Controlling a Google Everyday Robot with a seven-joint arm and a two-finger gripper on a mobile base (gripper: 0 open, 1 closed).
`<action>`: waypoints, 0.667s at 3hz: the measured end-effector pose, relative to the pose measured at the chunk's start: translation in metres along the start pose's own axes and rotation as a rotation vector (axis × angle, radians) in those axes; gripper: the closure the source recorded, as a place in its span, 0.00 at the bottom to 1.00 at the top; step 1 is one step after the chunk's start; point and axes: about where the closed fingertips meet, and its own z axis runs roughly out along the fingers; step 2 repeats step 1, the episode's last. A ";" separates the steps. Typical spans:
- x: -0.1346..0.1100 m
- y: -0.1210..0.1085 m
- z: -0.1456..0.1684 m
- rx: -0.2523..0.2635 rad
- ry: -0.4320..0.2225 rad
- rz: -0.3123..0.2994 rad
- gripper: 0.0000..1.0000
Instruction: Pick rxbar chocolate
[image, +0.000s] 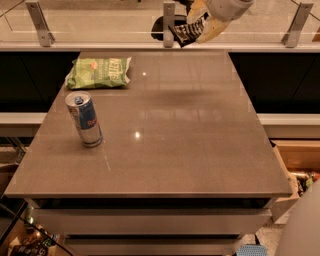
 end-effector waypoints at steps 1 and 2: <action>0.000 0.000 0.000 0.000 0.000 0.000 1.00; 0.000 0.000 0.000 0.000 0.000 0.000 1.00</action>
Offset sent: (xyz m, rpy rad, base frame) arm 0.0000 0.0000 0.0000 0.0000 0.0000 0.0000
